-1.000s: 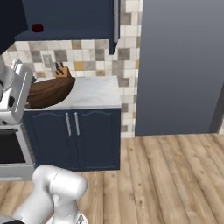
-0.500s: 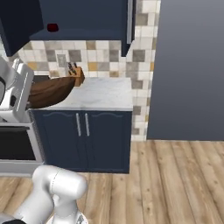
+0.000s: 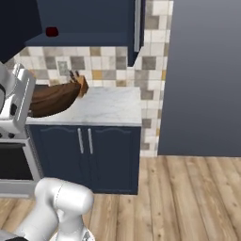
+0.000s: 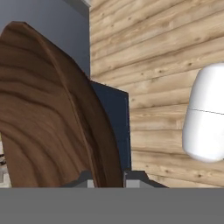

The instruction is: Pick the mug and place it in the sink. Pick the bowl and place it in the open cabinet and then close the cabinet.

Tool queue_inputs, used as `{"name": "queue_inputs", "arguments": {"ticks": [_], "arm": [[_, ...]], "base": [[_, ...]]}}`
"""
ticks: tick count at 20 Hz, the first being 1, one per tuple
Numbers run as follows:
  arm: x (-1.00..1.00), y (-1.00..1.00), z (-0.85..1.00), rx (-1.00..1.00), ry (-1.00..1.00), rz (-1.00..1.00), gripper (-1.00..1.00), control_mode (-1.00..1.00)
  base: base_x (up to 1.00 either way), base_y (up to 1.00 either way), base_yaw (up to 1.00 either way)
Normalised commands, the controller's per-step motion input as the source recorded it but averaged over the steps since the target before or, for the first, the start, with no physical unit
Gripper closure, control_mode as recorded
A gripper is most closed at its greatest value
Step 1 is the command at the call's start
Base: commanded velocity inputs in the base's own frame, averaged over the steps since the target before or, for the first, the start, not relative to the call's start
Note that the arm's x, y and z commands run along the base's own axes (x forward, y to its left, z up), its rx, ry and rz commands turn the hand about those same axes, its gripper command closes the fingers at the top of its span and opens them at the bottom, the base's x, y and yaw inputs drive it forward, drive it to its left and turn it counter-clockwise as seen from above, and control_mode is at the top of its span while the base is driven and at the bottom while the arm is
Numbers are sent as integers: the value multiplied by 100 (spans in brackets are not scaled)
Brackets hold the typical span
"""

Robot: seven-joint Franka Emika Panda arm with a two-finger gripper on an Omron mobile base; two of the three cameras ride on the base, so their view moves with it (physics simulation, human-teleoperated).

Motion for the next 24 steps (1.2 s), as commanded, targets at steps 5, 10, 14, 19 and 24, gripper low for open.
{"name": "queue_inputs", "arguments": {"ticks": [5, 10, 14, 19, 24], "arm": [[0, 0, 0, 0, 0, 0, 100, 100], [0, 0, 0, 0, 0, 0, 100, 100], [0, 0, 0, 0, 0, 0, 100, 100], [0, 0, 0, 0, 0, 0, 100, 100], [0, 0, 0, 0, 0, 0, 100, 100]], "base": [[59, 0, 0], [70, -10, 3], [71, -1, 3], [16, -15, 1], [0, -35, 0]]}}
